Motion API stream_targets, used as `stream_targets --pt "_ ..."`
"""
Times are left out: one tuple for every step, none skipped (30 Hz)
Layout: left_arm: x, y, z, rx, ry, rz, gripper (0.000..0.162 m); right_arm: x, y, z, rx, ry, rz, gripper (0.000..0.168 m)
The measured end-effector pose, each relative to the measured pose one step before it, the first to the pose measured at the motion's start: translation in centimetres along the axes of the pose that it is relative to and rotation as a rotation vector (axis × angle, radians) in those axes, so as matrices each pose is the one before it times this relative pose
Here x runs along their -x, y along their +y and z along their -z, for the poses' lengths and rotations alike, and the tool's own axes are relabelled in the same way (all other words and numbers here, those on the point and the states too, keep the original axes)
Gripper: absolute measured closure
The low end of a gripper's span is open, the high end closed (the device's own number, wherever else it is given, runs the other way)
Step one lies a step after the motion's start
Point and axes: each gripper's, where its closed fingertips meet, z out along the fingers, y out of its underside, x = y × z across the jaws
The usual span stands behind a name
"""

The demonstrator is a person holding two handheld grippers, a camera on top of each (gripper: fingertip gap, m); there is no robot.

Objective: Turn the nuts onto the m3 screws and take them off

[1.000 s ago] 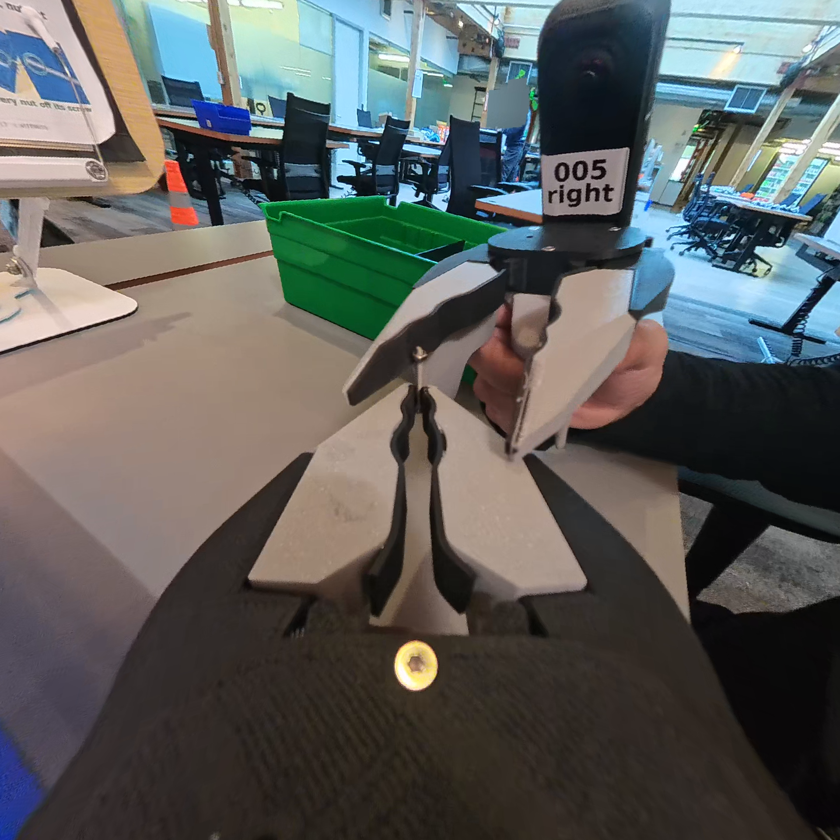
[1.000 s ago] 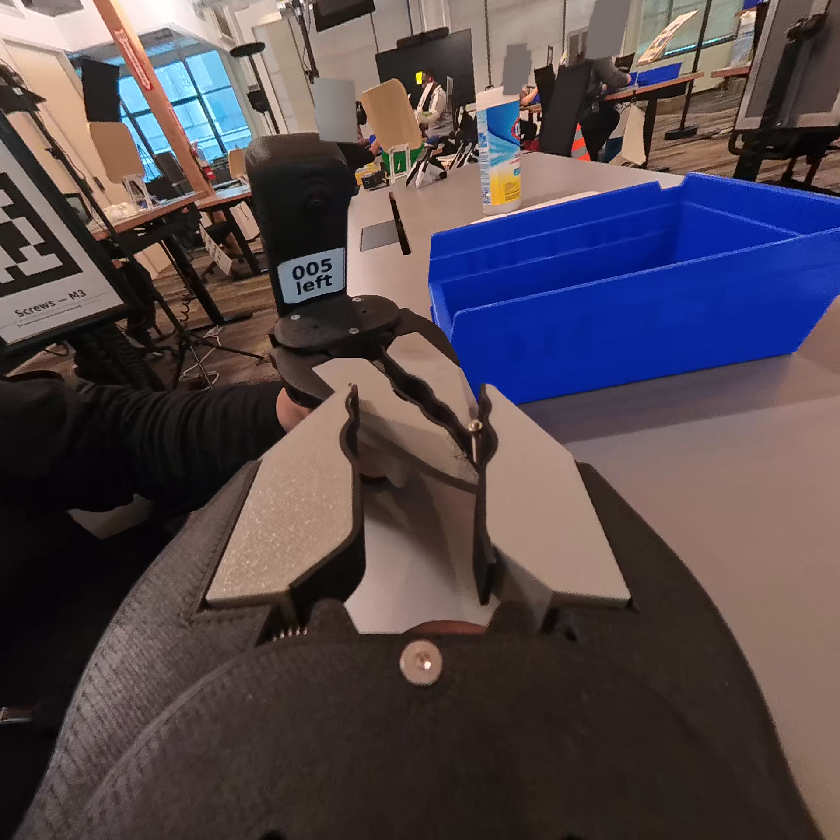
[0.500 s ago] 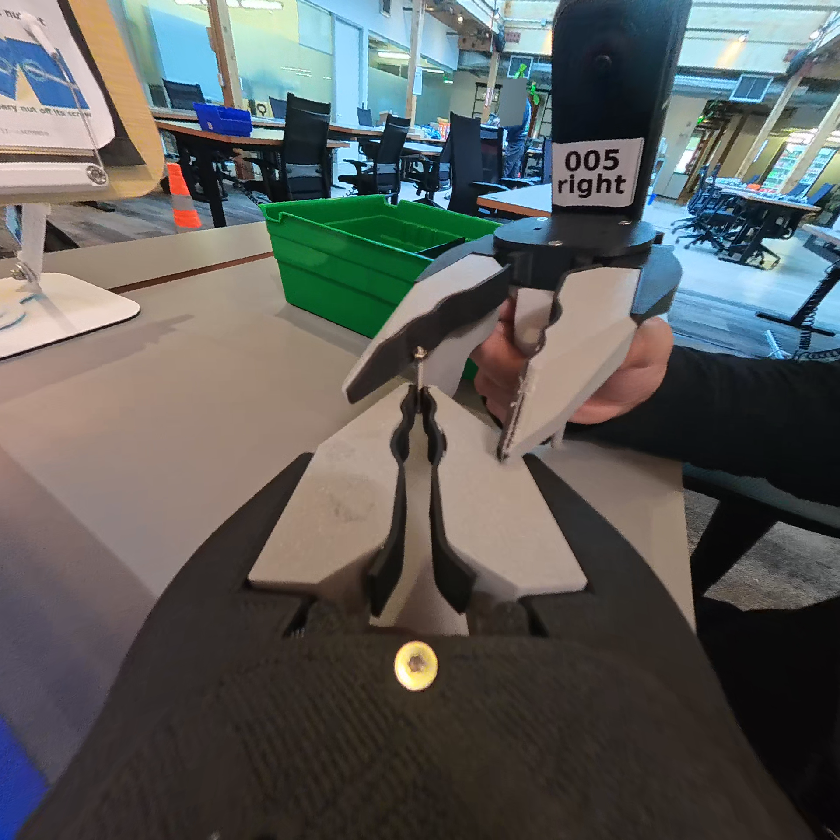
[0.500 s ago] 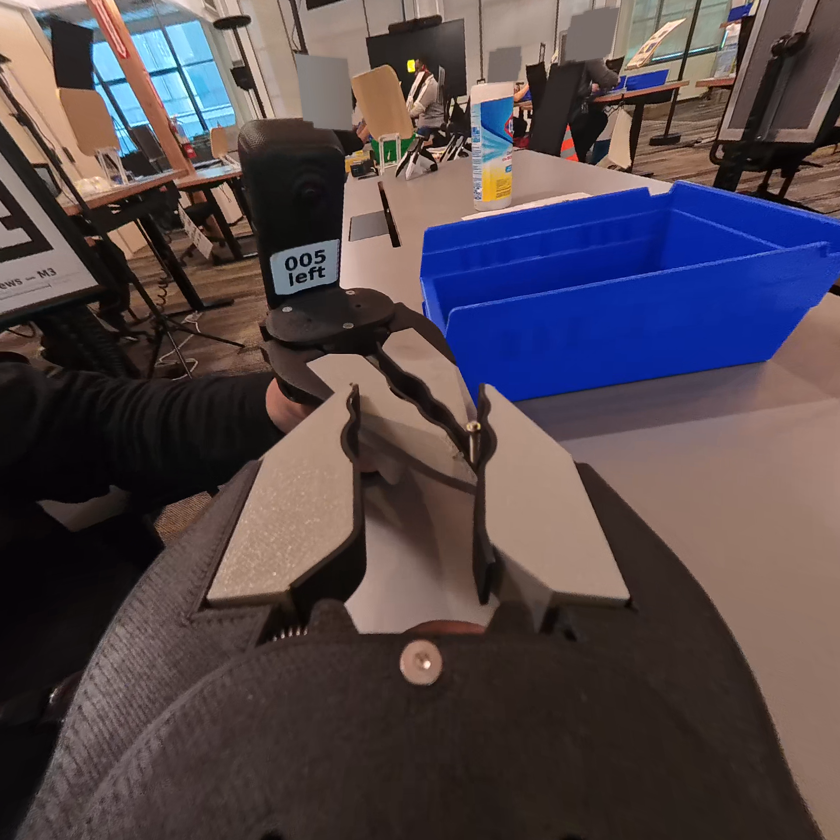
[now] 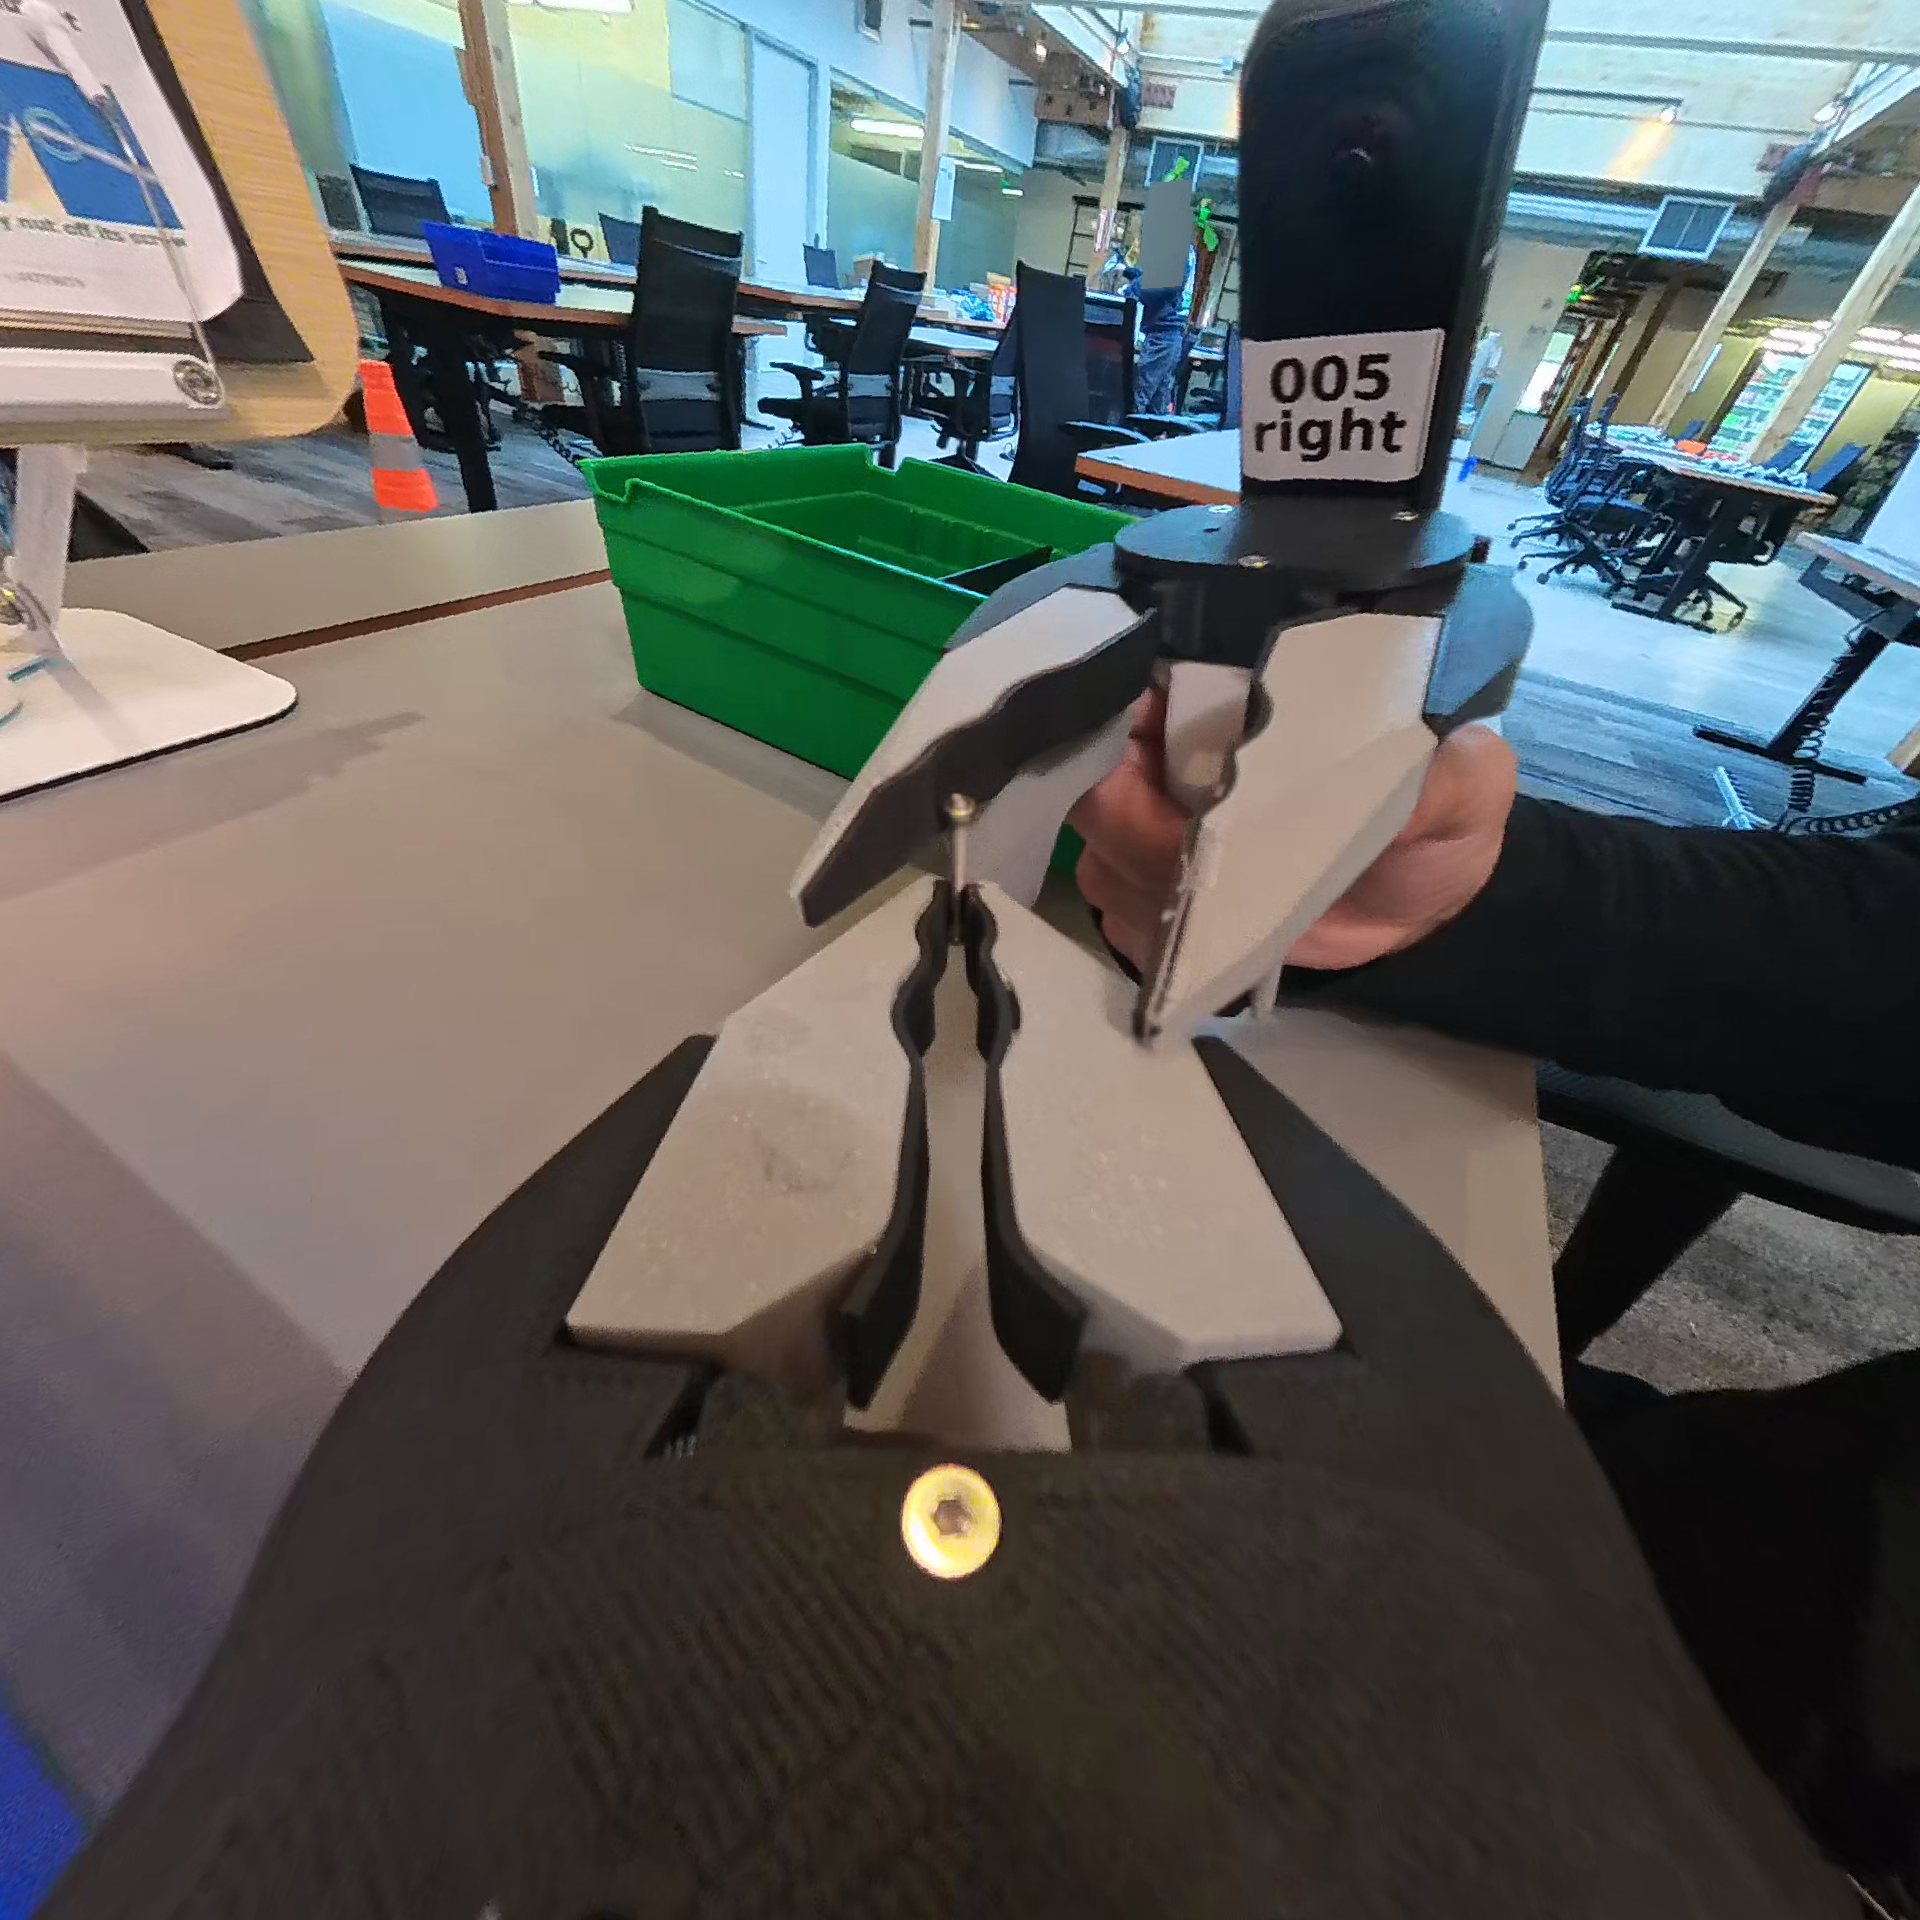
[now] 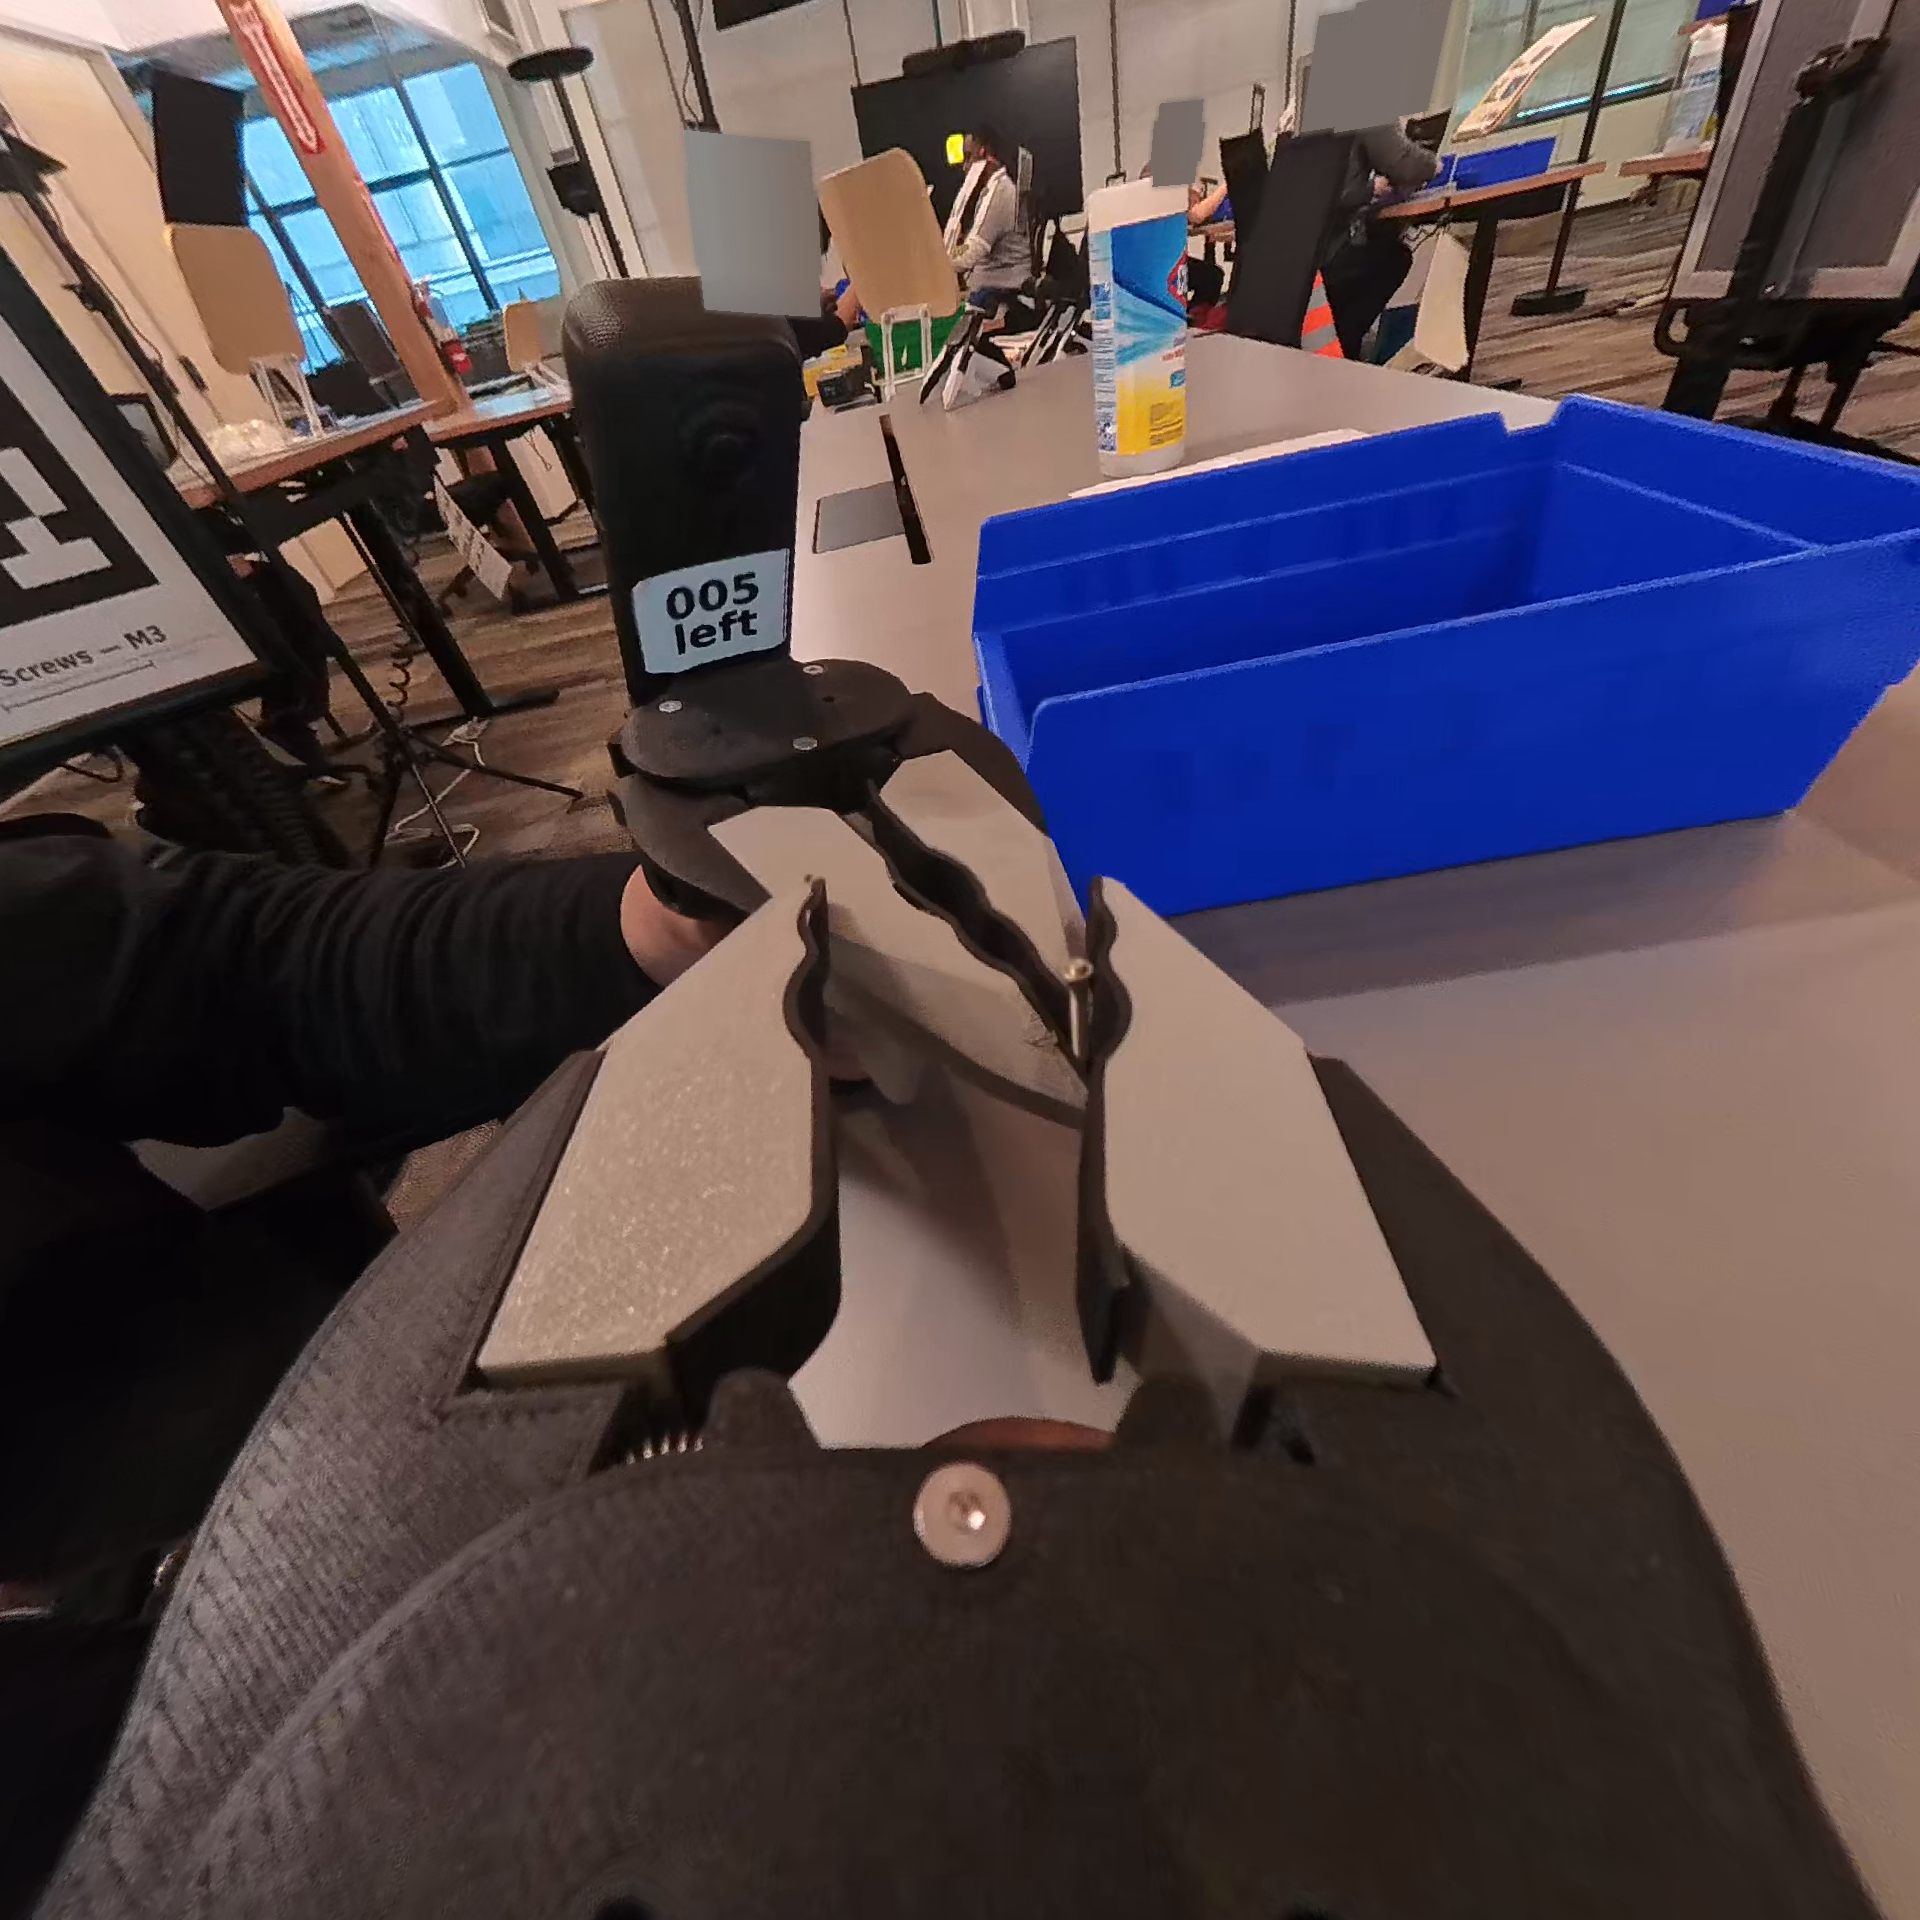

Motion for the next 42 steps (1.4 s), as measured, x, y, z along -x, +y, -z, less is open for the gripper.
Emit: stream_targets --pt "0.053 0.031 -0.014 0.0017 -0.0057 -0.0055 0.162 -0.057 0.01 0.04 0.0009 0.0041 0.0023 0.121" --pt "0.094 -0.027 0.056 -0.0011 -0.0065 -0.0031 0.162 -0.144 -0.021 0.199 -0.0006 0.0074 0.0032 0.121" --pt "0.143 -0.048 0.079 -0.0033 -0.0055 0.0033 0.162 -0.204 -0.097 0.3 -0.0052 0.008 0.0016 0.123" --pt "0.21 -0.065 0.101 -0.0039 -0.0059 0.0073 0.162 -0.19 -0.196 0.37 -0.0111 0.0046 -0.0038 0.124" --pt "0.186 -0.089 0.107 -0.0059 -0.0053 0.0065 0.162 -0.203 -0.193 0.357 -0.0112 0.0035 -0.0072 0.125" --pt "0.172 -0.11 0.112 -0.0059 -0.0045 0.0052 0.162 -0.204 -0.163 0.318 -0.0082 0.0041 -0.0067 0.125" --pt "0.122 -0.049 0.084 -0.0031 -0.003 0.0037 0.162 -0.16 -0.156 0.252 -0.0078 0.0046 -0.0037 0.126" --pt "0.095 -0.004 0.054 -0.0007 -0.0032 0.0018 0.162 -0.061 -0.144 0.154 -0.0076 0.001 -0.001 0.127" --pt "0.027 0.001 0.018 0.0 -0.0012 -0.0003 0.162 0.069 -0.053 0.019 -0.0035 -0.004 -0.0001 0.129" --pt "-0.032 0.022 -0.033 0.0016 0.0014 -0.0013 0.162 0.16 0.085 -0.112 0.0039 -0.007 0.0015 0.13" --pt "-0.061 0.053 -0.044 0.0029 0.0016 -0.0017 0.162 0.182 0.2 -0.217 0.0097 -0.0062 0.0039 0.13" --pt "-0.094 0.041 -0.055 0.0026 0.0026 -0.003 0.162 0.103 0.168 -0.297 0.0074 -0.0006 0.0039 0.129" --pt "-0.153 0.06 -0.085 0.0035 0.0066 -0.0018 0.162 0.11 0.105 -0.314 0.0042 -0.002 0.0015 0.128" --pt "-0.172 0.043 -0.096 0.0021 0.0062 -0.0012 0.162 0.104 0.058 -0.327 0.0027 -0.0046 -0.0035 0.126" --pt "-0.191 0.036 -0.102 0.002 0.0059 -0.003 0.162 0.135 0.056 -0.339 0.0031 -0.0077 -0.0059 0.125" --pt "-0.154 0.059 -0.106 0.004 0.0046 -0.0037 0.162 0.132 0.1 -0.296 0.0058 -0.0068 -0.0041 0.123" --pt "-0.097 0.066 -0.091 0.0044 0.0008 -0.0049 0.162 0.098 0.176 -0.223 0.0093 -0.0035 0.0021 0.123" --pt "-0.025 0.067 -0.048 0.0036 -0.0027 -0.0062 0.162 -0.002 0.191 -0.086 0.0096 0.0033 0.007 0.122" --pt "-0.01 0.044 0.003 0.0018 -0.002 -0.0056 0.162 -0.004 0.007 0.088 -0.0009 0.0005 0.0029 0.123" --pt "-0.004 -0.066 0.038 -0.0038 0.0005 0.0002 0.162 -0.08 -0.033 0.203 -0.0016 0.0013 -0.0013 0.124" --pt "0.096 -0.07 0.067 -0.005 -0.003 0.0051 0.162 -0.151 -0.117 0.272 -0.006 0.0047 -0.0024 0.124" --pt "0.114 -0.019 0.053 -0.0013 -0.0017 0.0055 0.162 -0.143 -0.178 0.328 -0.0094 0.0035 -0.0029 0.124" --pt "0.115 -0.018 0.06 -0.0014 -0.0026 0.0046 0.162 -0.172 -0.203 0.348 -0.0096 0.0057 -0.0033 0.124" --pt "0.11 -0.05 0.069 -0.0034 -0.0032 0.0031 0.162 -0.185 -0.217 0.346 -0.0092 0.0073 -0.0014 0.125" --pt "0.089 -0.029 0.068 -0.0021 -0.003 0.0019 0.162 -0.158 -0.231 0.316 -0.0087 0.0068 0.0012 0.125" --pt "0.107 -0.027 0.045 -0.001 -0.0043 0.0011 0.162 -0.12 -0.214 0.266 -0.0082 0.0067 0.0023 0.126" --pt "0.103 -0.013 0.046 -0.0007 -0.0038 0.001 0.162 -0.059 -0.174 0.187 -0.0057 0.0045 0.0033 0.127" --pt "0.085 -0.035 0.041 -0.0015 -0.0026 0.001 0.162 0.007 -0.082 0.104 -0.0009 0.0018 0.0047 0.129" --pt "0.084 -0.041 0.05 -0.0021 -0.003 0.0014 0.162 0.05 -0.001 0.022 0.0019 0.0018 0.0075 0.13" --pt "0.089 -0.026 0.03 -0.0016 -0.0032 0.0012 0.162 0.092 0.093 -0.056 0.0062 0.0004 0.0081 0.131" --pt "0.023 -0.001 0.03 0.0003 0.0014 0.0021 0.162 0.114 0.216 -0.127 0.0121 -0.0026 0.0056 0.131" --pt "0.013 -0.028 0.022 -0.002 -0.0003 0.0012 0.162 0.09 0.255 -0.174 0.0132 -0.0025 0.0023 0.131" --pt "-0.043 -0.07 0.023 -0.0035 0.0017 -0.0011 0.162 0.054 0.215 -0.175 0.0105 0.0002 0.0015 0.131" --pt "-0.049 -0.013 -0.006 -0.0003 0.0029 -0.0009 0.162 0.023 0.134 -0.146 0.0056 0.0022 0.0033 0.13" --pt "-0.008 0.034 -0.019 0.0025 -0.0002 -0.0008 0.162 -0.03 0.041 -0.092 0.0009 0.0059 0.0047 0.13" --pt "-0.028 0.022 -0.009 0.0014 0.0007 -0.0017 0.162 -0.083 -0.017 -0.026 -0.0019 0.009 0.0058 0.129" --pt "-0.058 0.015 -0.016 0.001 0.0029 -0.0006 0.162 0.005 -0.027 -0.003 -0.0012 0.0018 0.0047 0.13" --pt "-0.031 0.027 -0.031 0.0014 0.0015 0.0004 0.162 0.08 0.006 -0.007 0.0006 -0.0055 -0.0014 0.13" --pt "-0.025 0.037 -0.023 0.002 0.0009 -0.0005 0.162 0.072 -0.016 -0.008 -0.0015 -0.0053 -0.0042 0.13" --pt "-0.022 0.009 -0.022 0.0007 0.0007 -0.0002 0.162 0.017 -0.013 -0.029 -0.0021 -0.0011 -0.0018 0.13" --pt "-0.048 0.021 -0.04 0.0009 0.0019 0.0003 0.162 0.027 0.028 -0.07 0.0006 -0.0018 -0.0003 0.13" --pt "-0.063 0.041 -0.045 0.0016 0.0028 0.0002 0.162 0.041 0.029 -0.115 0.0009 -0.0015 0.0002 0.13"
